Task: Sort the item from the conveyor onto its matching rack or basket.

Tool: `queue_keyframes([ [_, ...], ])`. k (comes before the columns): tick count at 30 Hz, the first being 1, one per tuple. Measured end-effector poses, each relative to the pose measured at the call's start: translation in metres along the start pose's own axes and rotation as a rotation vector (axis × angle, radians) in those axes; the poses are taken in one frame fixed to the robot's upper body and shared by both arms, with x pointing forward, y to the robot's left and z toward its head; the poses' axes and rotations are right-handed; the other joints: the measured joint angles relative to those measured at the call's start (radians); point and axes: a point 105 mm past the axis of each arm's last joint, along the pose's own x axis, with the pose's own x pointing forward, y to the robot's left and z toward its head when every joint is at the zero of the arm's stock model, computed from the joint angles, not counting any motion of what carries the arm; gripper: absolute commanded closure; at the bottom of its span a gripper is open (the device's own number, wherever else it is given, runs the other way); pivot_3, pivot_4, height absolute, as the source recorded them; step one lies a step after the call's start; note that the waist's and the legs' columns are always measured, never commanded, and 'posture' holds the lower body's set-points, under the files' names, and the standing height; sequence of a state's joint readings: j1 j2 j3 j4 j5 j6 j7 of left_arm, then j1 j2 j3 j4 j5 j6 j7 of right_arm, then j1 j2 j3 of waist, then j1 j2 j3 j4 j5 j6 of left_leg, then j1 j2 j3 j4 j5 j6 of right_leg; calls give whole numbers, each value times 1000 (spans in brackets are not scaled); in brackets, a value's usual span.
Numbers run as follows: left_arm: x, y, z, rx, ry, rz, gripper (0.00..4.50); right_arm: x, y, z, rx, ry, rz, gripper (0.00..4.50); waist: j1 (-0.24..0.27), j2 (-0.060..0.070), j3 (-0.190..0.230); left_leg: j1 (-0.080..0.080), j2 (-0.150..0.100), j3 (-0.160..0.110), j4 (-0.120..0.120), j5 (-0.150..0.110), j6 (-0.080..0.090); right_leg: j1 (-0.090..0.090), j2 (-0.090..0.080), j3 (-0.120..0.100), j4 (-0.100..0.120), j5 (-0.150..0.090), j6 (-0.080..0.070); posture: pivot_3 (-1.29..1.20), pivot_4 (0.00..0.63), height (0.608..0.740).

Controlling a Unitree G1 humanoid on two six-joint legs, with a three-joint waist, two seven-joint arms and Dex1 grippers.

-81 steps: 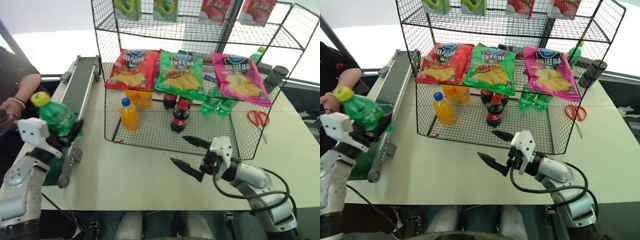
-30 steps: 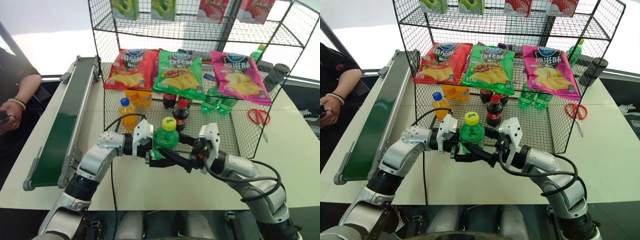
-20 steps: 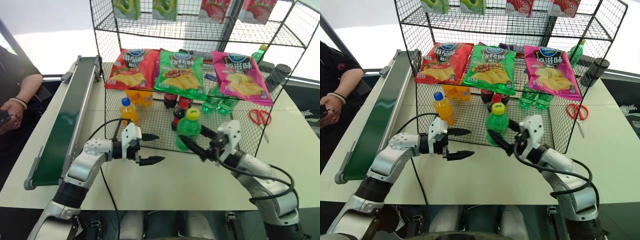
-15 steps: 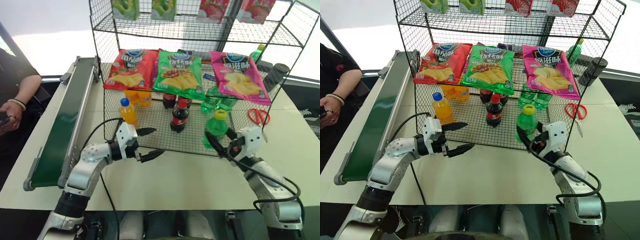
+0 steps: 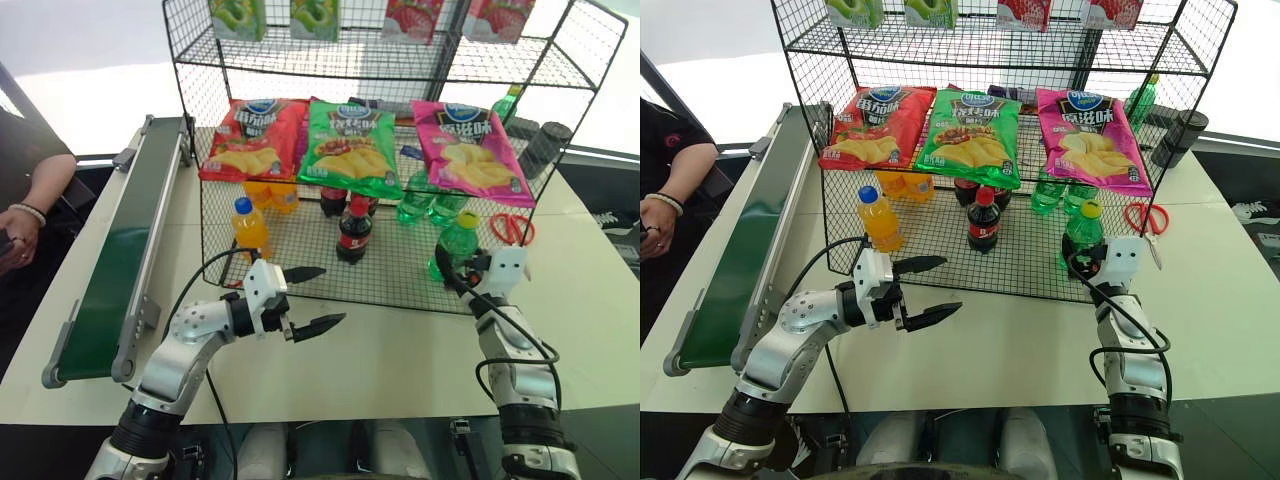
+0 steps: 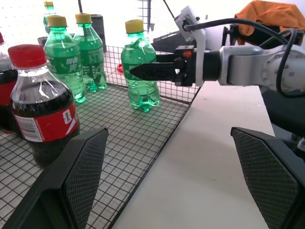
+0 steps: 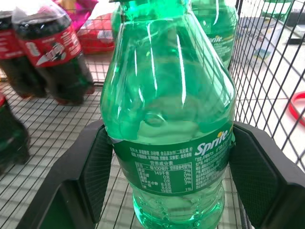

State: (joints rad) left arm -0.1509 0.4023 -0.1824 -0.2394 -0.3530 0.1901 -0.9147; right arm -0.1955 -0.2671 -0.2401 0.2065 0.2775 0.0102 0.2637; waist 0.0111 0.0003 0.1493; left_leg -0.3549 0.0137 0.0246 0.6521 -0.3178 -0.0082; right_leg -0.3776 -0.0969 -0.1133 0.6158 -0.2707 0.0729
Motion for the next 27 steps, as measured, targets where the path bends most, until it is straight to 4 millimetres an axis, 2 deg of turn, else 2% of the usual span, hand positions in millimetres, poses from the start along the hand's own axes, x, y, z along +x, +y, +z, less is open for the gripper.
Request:
queue_keyframes([
  [10, 1, 0, -2, 8, 12, 7, 130, 10, -1, -1, 30, -24, 5, 1498, 1, 0, 0, 0, 0, 0, 0, 0, 0, 1, -1, 0, 0, 0, 0, 0, 150, 729],
  [11, 2, -1, -2, 7, 13, 3, 0, 10, 0, -1, 40, -26, 9, 491, 1, 0, 0, 0, 0, 0, 0, 0, 0, 1, -1, 0, 0, 0, 0, 0, 150, 729],
  [12, 3, -2, -3, 6, 14, -1, 0, 10, 1, -1, 44, -27, 18, 192, 0, 0, 0, 0, 0, 0, 0, 0, 0, 1, -1, 0, 0, 0, 0, 0, 150, 729],
  [13, 4, -3, -3, 6, 15, -6, 0, 10, 4, -1, 49, -28, 29, 85, 1, 0, 0, 0, 0, 0, 0, 0, 0, 1, -1, 0, 0, 0, 0, 0, 150, 729],
  [18, 5, -5, -4, 6, 18, -14, 0, 4, 4, 1, 35, -35, 37, 85, 2, 1, 0, 0, 0, 0, 0, 0, 0, 1, -1, 0, -1, 0, 0, 0, 150, 729],
  [27, 4, -3, -5, 11, 29, 1, 0, -31, 9, 9, -65, -24, 70, 85, 4, 3, -1, 0, 0, -1, 0, 0, 0, 1, -1, 0, -2, 0, 0, 0, 150, 729],
])
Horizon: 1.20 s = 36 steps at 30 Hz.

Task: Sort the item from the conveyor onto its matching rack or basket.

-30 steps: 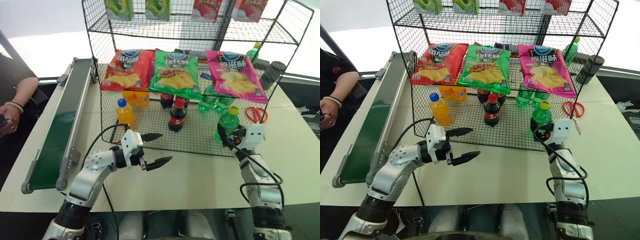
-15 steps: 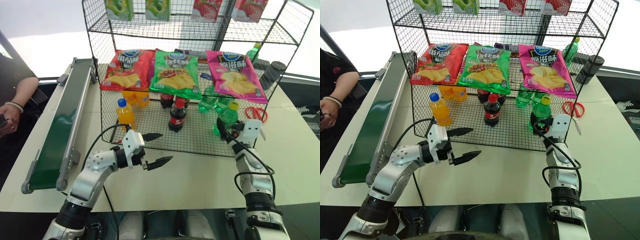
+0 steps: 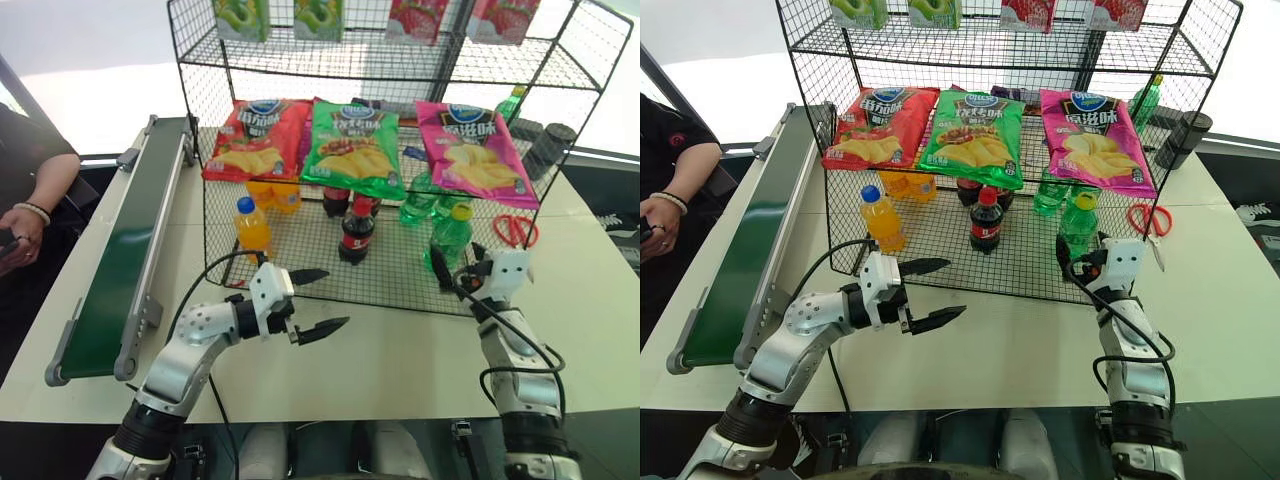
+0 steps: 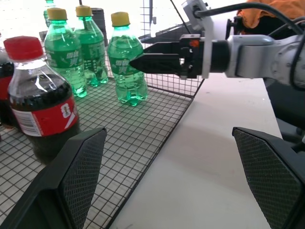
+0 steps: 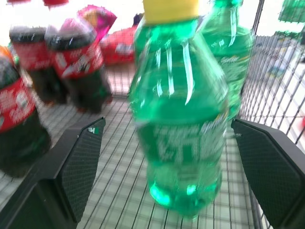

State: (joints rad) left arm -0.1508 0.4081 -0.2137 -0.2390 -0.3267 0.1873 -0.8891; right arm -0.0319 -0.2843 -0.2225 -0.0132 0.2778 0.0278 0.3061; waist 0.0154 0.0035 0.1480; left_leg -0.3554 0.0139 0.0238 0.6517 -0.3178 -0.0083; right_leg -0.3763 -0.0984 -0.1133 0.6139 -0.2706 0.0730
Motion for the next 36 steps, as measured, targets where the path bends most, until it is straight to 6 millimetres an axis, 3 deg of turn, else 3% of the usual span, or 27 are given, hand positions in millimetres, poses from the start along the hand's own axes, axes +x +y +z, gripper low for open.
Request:
queue_keyframes([
  [9, -20, 23, 0, -6, 25, 111, 0, -38, 24, 26, -129, 27, 200, 85, -2, 0, 0, 1, 1, 0, 0, 0, 0, 0, 1, 1, 1, 0, 0, 0, 150, 729],
  [14, -57, 49, -5, -6, 77, 237, 0, -59, 37, 42, -129, 41, 343, 85, -1, -1, 0, 1, 1, 0, 0, 0, 1, 0, 1, 1, 1, 0, 0, 0, 150, 729],
  [19, -102, 69, 1, 5, 105, 364, 0, -82, 22, 50, -148, 106, 420, 85, 0, -2, -1, 1, 1, 0, 0, 0, 1, 0, 0, 0, 0, 0, 0, 0, 150, 729],
  [28, -137, 63, -17, -52, 180, 440, 0, -96, 0, 42, -140, 194, 430, 85, -1, -3, -1, 1, 1, 0, 0, -1, 1, 0, 0, 1, 0, 0, 0, 0, 150, 729],
  [36, -143, 58, -26, -105, 207, 476, 0, -92, -3, 43, -143, 191, 438, 85, 0, -3, -1, 1, 1, 0, 0, -1, 1, 0, -1, 1, 0, 0, -1, 0, 150, 729],
])
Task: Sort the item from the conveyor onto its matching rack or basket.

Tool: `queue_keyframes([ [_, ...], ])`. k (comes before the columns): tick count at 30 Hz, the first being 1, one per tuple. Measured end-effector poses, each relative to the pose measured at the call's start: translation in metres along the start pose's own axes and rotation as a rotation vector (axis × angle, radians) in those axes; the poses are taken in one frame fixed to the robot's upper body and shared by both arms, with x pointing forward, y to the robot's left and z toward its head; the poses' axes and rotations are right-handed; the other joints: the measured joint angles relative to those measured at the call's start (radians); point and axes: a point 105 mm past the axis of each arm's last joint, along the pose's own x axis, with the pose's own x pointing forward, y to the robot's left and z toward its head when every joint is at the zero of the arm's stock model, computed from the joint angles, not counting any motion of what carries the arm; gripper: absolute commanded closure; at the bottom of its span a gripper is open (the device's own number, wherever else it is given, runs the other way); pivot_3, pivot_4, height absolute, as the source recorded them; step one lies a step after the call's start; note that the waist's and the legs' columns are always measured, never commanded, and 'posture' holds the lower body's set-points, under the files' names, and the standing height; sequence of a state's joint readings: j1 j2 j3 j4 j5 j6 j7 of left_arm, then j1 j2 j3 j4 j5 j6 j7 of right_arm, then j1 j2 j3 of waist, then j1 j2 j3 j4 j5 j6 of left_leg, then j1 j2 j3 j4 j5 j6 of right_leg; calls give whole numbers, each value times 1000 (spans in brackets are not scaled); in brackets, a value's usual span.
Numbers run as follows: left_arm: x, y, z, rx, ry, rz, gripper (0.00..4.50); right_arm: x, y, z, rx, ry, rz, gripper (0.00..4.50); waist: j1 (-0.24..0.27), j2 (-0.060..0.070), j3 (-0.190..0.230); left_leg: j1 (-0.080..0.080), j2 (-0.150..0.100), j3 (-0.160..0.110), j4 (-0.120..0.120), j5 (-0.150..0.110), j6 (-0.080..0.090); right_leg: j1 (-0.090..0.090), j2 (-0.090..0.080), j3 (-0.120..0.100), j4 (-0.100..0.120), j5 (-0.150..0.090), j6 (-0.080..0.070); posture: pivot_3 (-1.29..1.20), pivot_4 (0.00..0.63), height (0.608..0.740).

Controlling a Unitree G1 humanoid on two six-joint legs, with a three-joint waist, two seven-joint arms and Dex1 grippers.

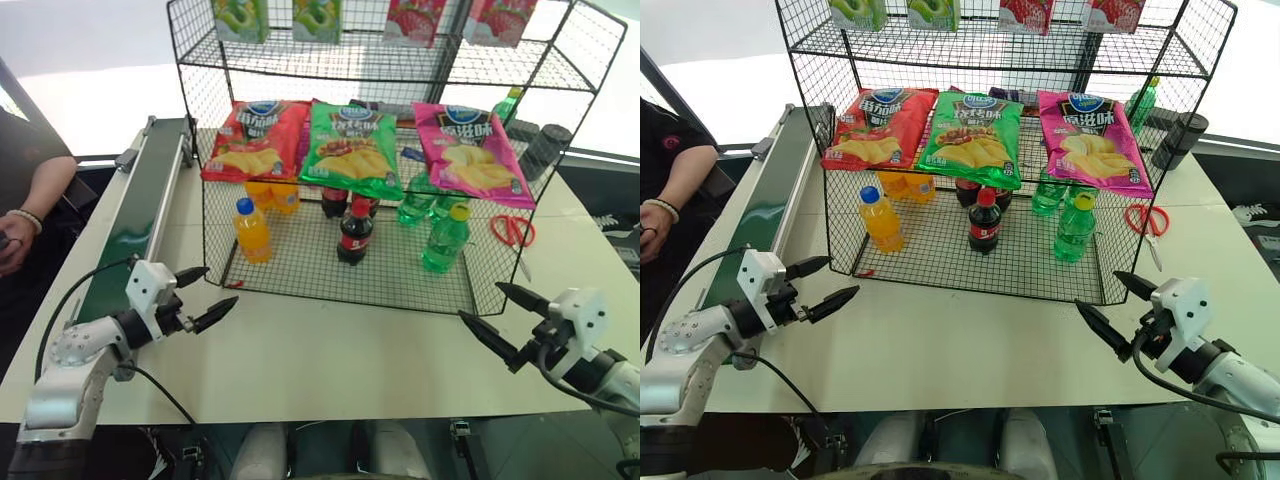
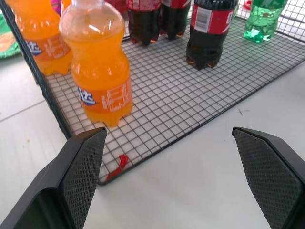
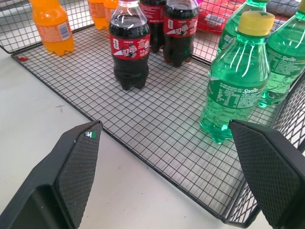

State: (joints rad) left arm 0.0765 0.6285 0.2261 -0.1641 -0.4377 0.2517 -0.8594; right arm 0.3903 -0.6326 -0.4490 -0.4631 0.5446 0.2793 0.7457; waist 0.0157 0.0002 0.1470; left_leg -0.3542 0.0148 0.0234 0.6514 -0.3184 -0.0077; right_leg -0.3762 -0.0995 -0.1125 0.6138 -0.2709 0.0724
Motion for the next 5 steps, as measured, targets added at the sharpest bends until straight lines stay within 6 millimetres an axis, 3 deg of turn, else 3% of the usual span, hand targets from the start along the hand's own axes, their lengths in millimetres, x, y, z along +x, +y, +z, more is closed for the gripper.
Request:
queue_keyframes([
  [5, -1, -1, -1, -1, 11, 28, 0, 2, -3, 1, 1, -2, 1, 85, 0, 0, 0, 0, 0, 0, 0, 0, 0, 0, 0, 0, 0, 0, 0, 0, 150, 729],
])
